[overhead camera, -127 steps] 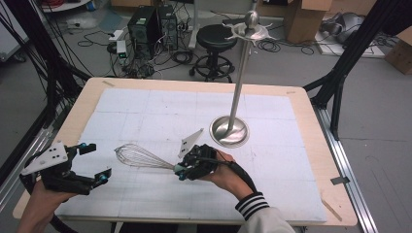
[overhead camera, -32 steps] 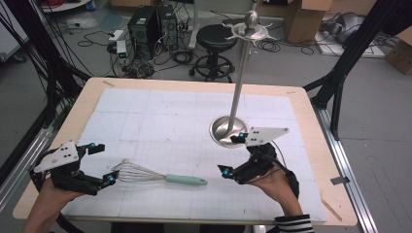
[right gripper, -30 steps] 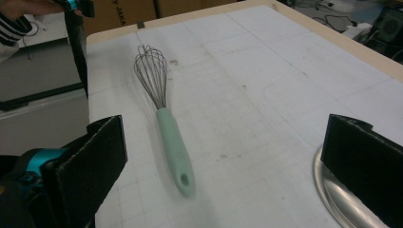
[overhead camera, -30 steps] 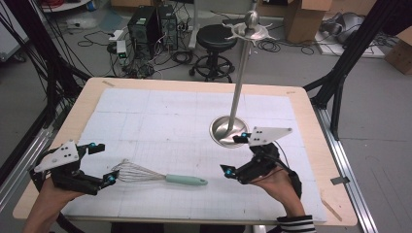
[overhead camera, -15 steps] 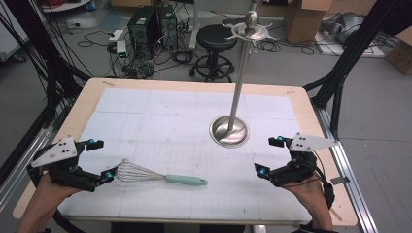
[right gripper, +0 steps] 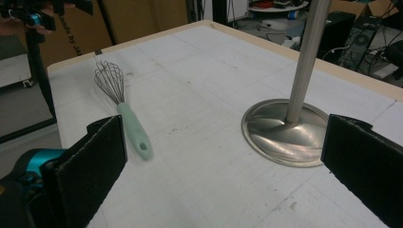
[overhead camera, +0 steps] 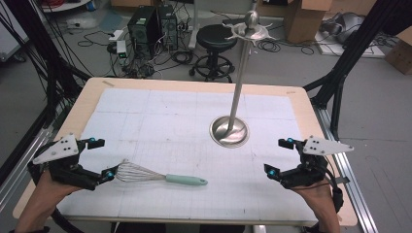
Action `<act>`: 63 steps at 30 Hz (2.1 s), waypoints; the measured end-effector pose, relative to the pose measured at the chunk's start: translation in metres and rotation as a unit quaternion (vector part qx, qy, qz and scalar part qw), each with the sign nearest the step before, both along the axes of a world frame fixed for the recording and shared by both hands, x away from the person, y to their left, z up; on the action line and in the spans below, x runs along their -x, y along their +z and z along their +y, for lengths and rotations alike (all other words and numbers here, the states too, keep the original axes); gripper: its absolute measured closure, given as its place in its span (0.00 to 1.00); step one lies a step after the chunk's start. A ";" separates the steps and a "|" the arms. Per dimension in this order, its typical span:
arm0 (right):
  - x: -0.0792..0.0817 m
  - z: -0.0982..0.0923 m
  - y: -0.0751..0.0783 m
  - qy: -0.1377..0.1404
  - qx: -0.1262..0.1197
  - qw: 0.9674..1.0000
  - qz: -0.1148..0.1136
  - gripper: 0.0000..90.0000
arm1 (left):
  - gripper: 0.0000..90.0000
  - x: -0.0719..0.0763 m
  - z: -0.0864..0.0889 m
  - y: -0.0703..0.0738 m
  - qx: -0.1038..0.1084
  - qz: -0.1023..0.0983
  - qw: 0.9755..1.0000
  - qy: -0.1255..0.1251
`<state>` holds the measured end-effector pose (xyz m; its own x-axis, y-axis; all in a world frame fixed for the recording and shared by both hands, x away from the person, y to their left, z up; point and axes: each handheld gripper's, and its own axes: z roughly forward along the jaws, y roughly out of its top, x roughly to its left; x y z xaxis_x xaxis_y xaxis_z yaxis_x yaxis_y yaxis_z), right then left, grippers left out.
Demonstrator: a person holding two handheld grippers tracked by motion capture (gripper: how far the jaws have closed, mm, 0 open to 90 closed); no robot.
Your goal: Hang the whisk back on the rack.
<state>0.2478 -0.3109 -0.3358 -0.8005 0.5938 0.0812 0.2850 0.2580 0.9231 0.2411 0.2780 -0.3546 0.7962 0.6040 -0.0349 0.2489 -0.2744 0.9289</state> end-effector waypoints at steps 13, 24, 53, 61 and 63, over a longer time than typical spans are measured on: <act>0.002 -0.007 -0.001 -0.002 -0.003 1.000 -0.004 0.00 | 0.02 -0.016 -0.028 0.023 -0.031 0.001 0.998 -0.054; 0.002 -0.008 -0.001 -0.004 -0.003 1.000 -0.005 0.00 | 0.02 -0.032 -0.056 0.027 -0.064 0.004 0.992 -0.104; 0.000 -0.003 -0.004 0.008 -0.003 1.000 -0.009 0.00 | 0.02 -0.055 -0.135 -0.010 -0.190 0.068 0.958 -0.202; 0.000 0.000 -0.005 0.014 -0.001 1.000 -0.010 0.00 | 0.02 -0.060 -0.144 -0.021 -0.224 0.074 0.948 -0.216; 0.000 0.001 -0.004 0.016 0.001 1.000 -0.012 0.00 | 0.02 -0.062 -0.149 -0.027 -0.238 0.076 0.941 -0.231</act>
